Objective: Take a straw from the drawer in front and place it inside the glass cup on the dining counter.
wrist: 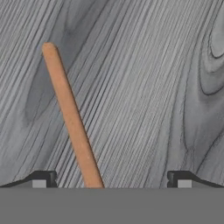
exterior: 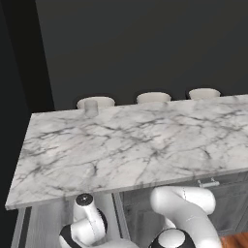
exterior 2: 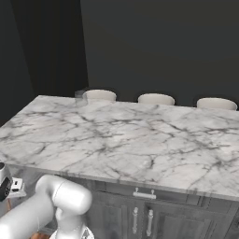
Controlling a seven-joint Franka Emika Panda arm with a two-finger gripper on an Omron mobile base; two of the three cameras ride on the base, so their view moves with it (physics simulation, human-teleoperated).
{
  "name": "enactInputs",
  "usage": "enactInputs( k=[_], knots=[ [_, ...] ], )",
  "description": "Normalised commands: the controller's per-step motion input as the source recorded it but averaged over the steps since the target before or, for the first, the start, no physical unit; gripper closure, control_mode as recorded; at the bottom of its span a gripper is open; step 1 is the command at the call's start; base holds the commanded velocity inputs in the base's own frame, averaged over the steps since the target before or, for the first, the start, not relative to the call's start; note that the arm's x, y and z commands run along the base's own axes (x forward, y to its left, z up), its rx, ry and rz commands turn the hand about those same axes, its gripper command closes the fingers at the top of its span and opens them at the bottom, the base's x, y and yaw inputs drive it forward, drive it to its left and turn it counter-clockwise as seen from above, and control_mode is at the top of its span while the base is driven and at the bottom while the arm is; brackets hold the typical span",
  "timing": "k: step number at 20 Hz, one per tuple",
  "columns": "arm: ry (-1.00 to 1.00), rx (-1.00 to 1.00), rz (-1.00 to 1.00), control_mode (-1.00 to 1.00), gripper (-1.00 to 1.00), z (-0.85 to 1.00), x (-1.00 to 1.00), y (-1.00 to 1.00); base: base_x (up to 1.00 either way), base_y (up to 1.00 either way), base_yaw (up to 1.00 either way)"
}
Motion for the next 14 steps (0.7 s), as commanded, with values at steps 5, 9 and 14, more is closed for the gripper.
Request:
enactInputs(
  k=[5,9,14],
  knots=[
    [0.01,0.00,-0.07,-1.00,1.00,-0.40,0.01,0.12,0.00,0.00,0.00],
    [0.04,0.00,-0.06,-1.00,1.00,-0.43,0.00,0.21,0.00,0.00,0.00],
    [0.08,0.00,-0.04,-1.00,1.00,-0.38,-0.18,0.13,0.00,0.00,0.00]
  ],
)
